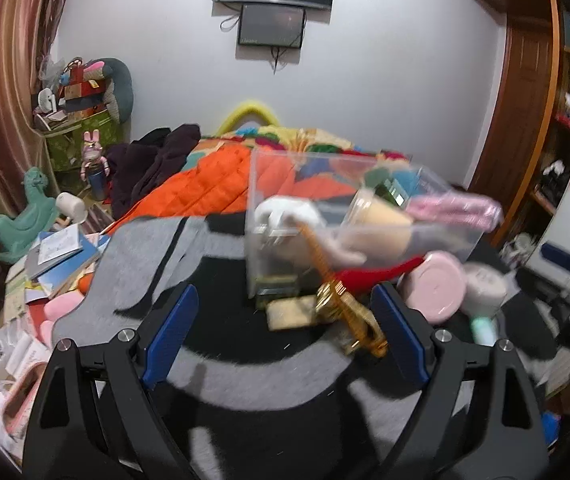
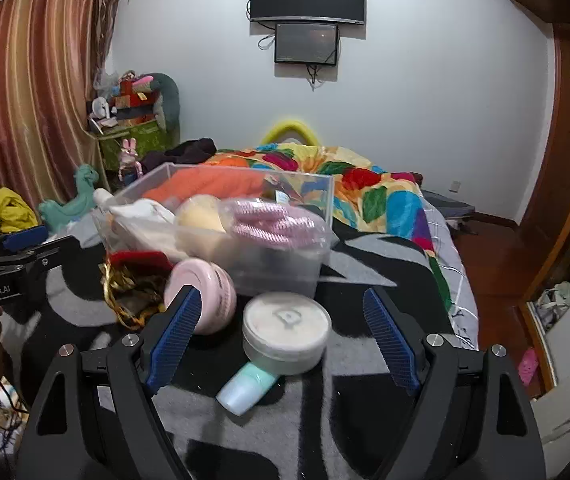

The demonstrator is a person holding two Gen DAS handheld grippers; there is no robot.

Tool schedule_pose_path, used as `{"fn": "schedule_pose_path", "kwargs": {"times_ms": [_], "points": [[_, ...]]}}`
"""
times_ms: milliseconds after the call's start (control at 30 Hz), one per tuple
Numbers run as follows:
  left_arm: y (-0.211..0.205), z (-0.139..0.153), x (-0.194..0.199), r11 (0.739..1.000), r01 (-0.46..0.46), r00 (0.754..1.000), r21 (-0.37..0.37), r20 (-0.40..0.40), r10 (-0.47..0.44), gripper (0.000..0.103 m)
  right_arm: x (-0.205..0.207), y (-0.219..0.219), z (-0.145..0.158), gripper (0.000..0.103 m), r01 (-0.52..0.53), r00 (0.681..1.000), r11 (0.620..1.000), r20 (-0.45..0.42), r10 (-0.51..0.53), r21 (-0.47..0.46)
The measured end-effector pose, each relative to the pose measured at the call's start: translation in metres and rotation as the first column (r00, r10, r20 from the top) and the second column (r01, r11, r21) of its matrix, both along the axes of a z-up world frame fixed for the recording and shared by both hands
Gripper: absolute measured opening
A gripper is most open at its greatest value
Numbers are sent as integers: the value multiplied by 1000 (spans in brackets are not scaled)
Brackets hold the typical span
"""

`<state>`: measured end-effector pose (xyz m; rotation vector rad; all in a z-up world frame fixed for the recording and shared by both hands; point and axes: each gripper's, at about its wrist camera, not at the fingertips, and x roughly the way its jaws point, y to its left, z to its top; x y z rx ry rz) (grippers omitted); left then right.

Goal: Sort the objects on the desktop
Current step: 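Withdraw both open tools from the bin toward the remaining items, then grasp the small gold block with the left tool while the right tool grasps the white round container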

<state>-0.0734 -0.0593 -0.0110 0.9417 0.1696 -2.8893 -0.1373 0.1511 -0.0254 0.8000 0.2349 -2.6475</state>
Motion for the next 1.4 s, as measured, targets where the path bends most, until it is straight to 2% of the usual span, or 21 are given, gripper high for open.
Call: {"fn": "schedule_pose_path", "kwargs": {"times_ms": [233, 467, 567, 667, 867, 1000, 1167, 1200, 1267, 1400], "points": [[-15, -22, 1, 999, -11, 995, -41, 97, 15, 89, 0, 1, -19, 81, -7, 999, 999, 51, 5, 33], [-26, -28, -20, 998, 47, 985, 51, 161, -54, 89, -7, 12, -36, 81, 23, 993, 1000, 118, -23, 7], [-27, -38, -39, 991, 106, 968, 86, 220, -123, 91, -11, 18, -39, 81, 31, 990, 999, 141, -30, -7], [-30, -53, -53, 988, 91, 948, 124, 295, -124, 91, -16, 25, -39, 81, 46, 987, 999, 153, -42, -28], [-13, -51, -61, 988, 145, 927, 53, 342, -155, 91, -30, 25, -45, 81, 31, 979, 999, 203, -21, -43], [0, -50, -72, 985, 172, 920, -25, 363, -151, 91, -37, 21, -49, 81, 15, 971, 997, 240, 5, -79], [1, -52, -79, 987, 160, 928, -6, 343, -149, 91, -41, 16, -52, 81, 2, 971, 997, 240, 15, -72], [0, -53, -80, 988, 154, 929, 1, 339, -145, 90, -42, 15, -51, 81, -1, 972, 998, 234, 17, -68], [-2, -53, -80, 988, 152, 931, 20, 332, -150, 76, -43, 13, -51, 81, -11, 975, 998, 222, 25, -66], [-7, -52, -75, 988, 145, 938, 48, 311, -153, 65, -44, 10, -51, 81, -16, 978, 997, 208, 31, -73]]}}
